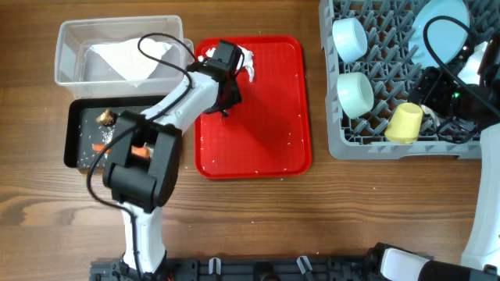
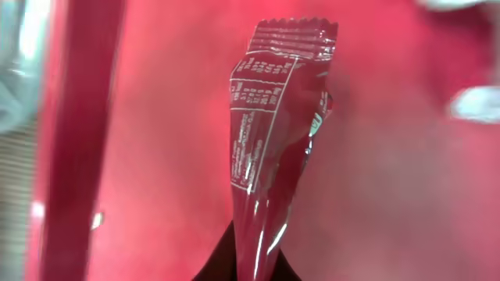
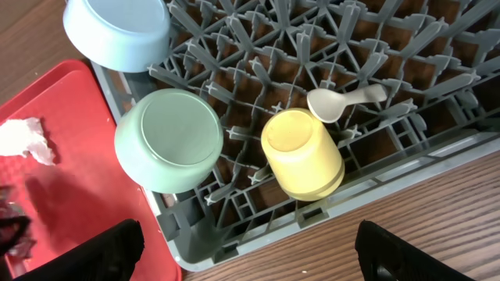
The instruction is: Sort waste into correct bins and load items into the dishwasher rack
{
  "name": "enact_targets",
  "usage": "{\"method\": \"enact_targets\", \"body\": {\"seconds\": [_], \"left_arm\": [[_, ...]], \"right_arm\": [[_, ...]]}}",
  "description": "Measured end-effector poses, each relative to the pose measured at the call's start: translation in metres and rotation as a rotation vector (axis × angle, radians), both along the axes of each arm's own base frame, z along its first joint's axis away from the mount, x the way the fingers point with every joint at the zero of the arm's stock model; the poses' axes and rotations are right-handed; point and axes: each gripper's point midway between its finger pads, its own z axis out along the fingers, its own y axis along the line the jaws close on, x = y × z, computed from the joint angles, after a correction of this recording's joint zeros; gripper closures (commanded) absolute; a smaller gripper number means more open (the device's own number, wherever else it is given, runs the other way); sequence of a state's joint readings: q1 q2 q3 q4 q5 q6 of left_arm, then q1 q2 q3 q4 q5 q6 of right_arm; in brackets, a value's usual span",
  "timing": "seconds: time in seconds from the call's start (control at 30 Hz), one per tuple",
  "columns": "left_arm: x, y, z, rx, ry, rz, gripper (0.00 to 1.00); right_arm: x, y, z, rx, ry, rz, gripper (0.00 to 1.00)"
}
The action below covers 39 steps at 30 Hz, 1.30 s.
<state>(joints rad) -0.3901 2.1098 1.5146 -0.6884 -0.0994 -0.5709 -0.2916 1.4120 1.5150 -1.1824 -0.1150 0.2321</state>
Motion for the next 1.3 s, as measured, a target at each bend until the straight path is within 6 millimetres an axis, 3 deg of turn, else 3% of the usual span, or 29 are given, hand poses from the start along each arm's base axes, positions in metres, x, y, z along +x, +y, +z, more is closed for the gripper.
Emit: {"method": "enact_targets", "body": {"seconds": [0.03,0.07,0.13,0.2,0.23,0.27,0.3,0.37,0.4,0.43,0.5,0.57,0.63,0.73,0.8,0.87,0.9,0.93,1.03,1.1,1.17,1.27,1.3], "left_arm": [[0.004,-0.002,0.016,-0.011,-0.031,-0.015,0.96],[0.013,-0.005,0.045,-0.028,-0.097,-0.040,0.96],[0.038,-0.007,0.137,-0.084,-0.336,-0.073,0.96],[0.052,0.019,0.210,-0.061,-0.531,-0.020,0.96],[0.064,0.052,0.228,-0.005,-0.593,0.055,0.96],[0.072,0.071,0.223,0.024,-0.598,0.094,0.95],[0.090,0.100,0.208,0.064,-0.601,0.156,0.85],[0.112,0.148,0.157,0.128,-0.540,0.237,0.13],[0.119,0.166,0.130,0.144,-0.506,0.263,0.00],[0.122,0.179,0.107,0.148,-0.472,0.281,0.00],[0.122,0.196,0.079,0.152,-0.423,0.303,0.00],[0.128,0.191,0.083,0.128,-0.452,0.287,0.00],[0.134,0.171,0.092,0.085,-0.479,0.209,0.00],[0.140,0.113,0.116,0.038,-0.538,0.068,0.00],[0.142,0.036,0.136,-0.002,-0.613,-0.105,0.00],[0.141,-0.009,0.136,-0.028,-0.652,-0.197,0.00],[0.144,-0.029,0.129,-0.038,-0.665,-0.234,0.00],[0.143,-0.042,0.106,-0.034,-0.638,-0.263,0.00],[0.138,-0.050,0.033,-0.009,-0.526,-0.292,0.00],[0.140,-0.048,0.015,-0.003,-0.512,-0.291,0.11],[0.139,-0.048,0.010,0.003,-0.503,-0.297,0.35],[0.134,-0.047,0.001,0.008,-0.472,-0.300,0.85],[0.131,-0.047,-0.004,0.006,-0.455,-0.295,0.93]], "right_arm": [[0.000,0.000,0.000,0.000,0.000,0.001,0.10],[0.000,0.000,0.000,0.000,0.000,0.001,0.10],[0.000,0.000,0.000,-0.001,0.000,0.003,0.10],[0.001,0.000,0.001,-0.002,-0.004,0.003,0.09],[0.001,0.000,0.001,-0.003,-0.005,0.003,0.10],[0.002,0.000,0.001,-0.004,-0.007,0.003,0.09],[0.002,0.000,0.001,-0.004,-0.008,0.003,0.10],[0.002,0.000,0.001,-0.003,-0.007,0.003,0.10],[0.002,0.000,0.001,-0.003,-0.008,0.003,0.10],[0.002,0.000,0.001,-0.003,-0.007,0.003,0.10],[0.001,0.000,0.001,-0.002,-0.006,0.002,0.09],[0.001,0.000,0.001,-0.001,-0.007,-0.001,0.10],[0.002,0.000,0.001,0.000,-0.007,-0.002,0.09],[0.002,0.000,0.001,0.001,-0.008,-0.004,0.09],[0.002,-0.001,0.001,0.000,-0.009,-0.004,0.09],[0.003,-0.001,0.001,-0.001,-0.012,-0.004,0.09],[0.002,-0.001,0.001,-0.001,-0.011,-0.004,0.09],[0.002,-0.001,0.001,-0.001,-0.011,-0.004,0.09],[0.002,-0.001,0.001,0.000,-0.010,-0.004,0.09],[0.002,-0.001,0.001,0.000,-0.010,-0.004,0.10],[0.002,-0.001,0.001,0.000,-0.010,-0.004,0.10],[0.002,-0.001,0.001,0.000,-0.010,-0.004,0.10],[0.002,-0.001,0.001,0.000,-0.010,-0.004,0.10]]}}
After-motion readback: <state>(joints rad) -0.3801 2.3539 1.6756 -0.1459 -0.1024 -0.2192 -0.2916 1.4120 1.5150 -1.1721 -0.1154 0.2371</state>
